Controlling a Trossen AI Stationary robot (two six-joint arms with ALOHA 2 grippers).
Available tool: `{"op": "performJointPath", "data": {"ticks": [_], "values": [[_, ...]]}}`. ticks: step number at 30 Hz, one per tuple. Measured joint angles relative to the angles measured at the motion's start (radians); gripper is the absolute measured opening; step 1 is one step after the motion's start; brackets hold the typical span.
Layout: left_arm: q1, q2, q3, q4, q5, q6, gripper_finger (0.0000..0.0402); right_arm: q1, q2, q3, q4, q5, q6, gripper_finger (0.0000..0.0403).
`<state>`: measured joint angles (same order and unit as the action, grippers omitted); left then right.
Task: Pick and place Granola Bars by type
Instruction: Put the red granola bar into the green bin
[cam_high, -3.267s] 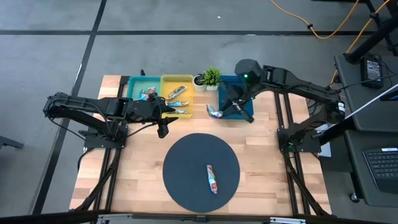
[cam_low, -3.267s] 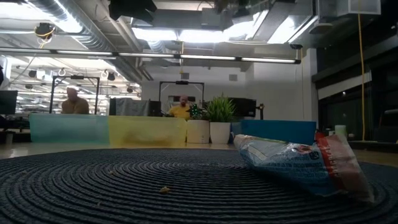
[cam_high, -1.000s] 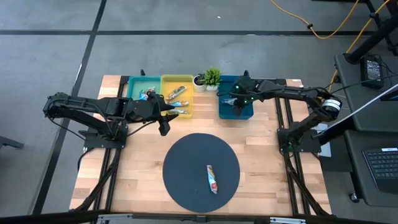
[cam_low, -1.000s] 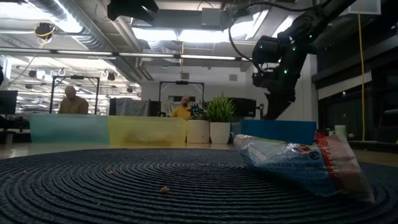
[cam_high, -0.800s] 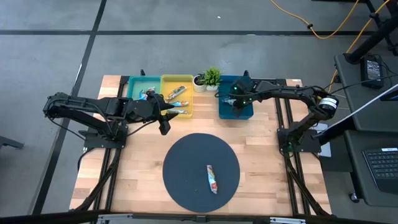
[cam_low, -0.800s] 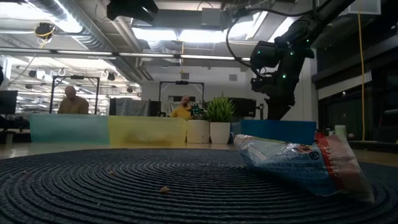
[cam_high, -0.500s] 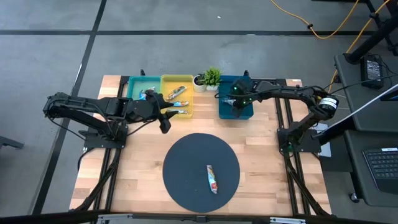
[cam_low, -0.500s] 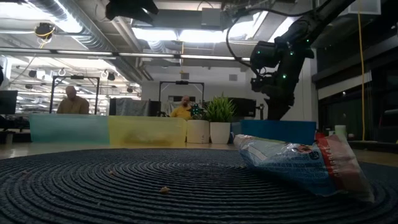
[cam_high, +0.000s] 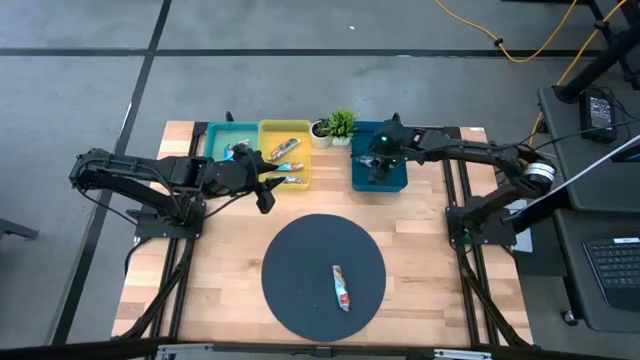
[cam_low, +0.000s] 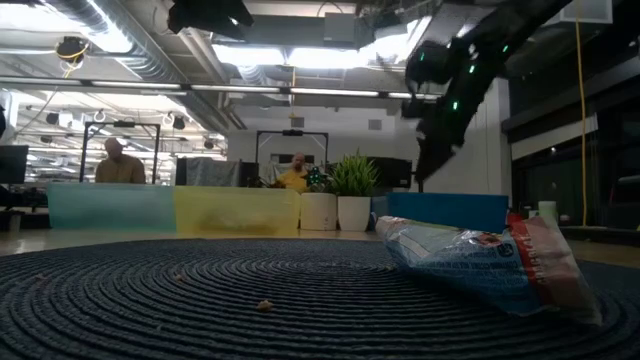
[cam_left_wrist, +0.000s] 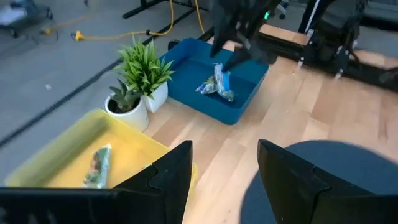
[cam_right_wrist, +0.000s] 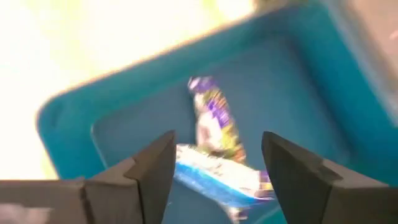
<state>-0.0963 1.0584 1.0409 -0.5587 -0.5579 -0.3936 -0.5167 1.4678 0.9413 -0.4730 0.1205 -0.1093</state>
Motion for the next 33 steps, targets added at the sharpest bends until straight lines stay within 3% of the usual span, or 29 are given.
{"op": "performJointPath", "data": {"ticks": [7, 14, 19, 25, 33], "values": [[0.000, 0.000, 0.000, 0.020, 0.141, 0.169, 0.0173, 0.145, -0.214, 0.000, 0.040, 0.121, 0.038, 0.0225], [0.000, 0.035, 0.000, 0.042, 0.371, 0.184, 0.0173, 0.339, -0.370, 0.000, 0.111, 0.116, 0.104, 0.0209], [-0.045, 0.133, 0.000, 0.068, 0.535, 0.351, 0.0173, 0.507, -0.434, 0.000, 0.203, 0.114, 0.131, 0.0206], [-0.105, 0.275, 0.000, 0.195, 0.561, 0.492, 0.0173, 0.648, -0.449, 0.001, 0.232, 0.115, 0.199, 0.0206], [-0.138, 0.408, 0.043, 0.326, 0.603, 0.460, 0.0173, 0.801, -0.448, 0.001, 0.229, 0.148, 0.254, 0.0206]]}}
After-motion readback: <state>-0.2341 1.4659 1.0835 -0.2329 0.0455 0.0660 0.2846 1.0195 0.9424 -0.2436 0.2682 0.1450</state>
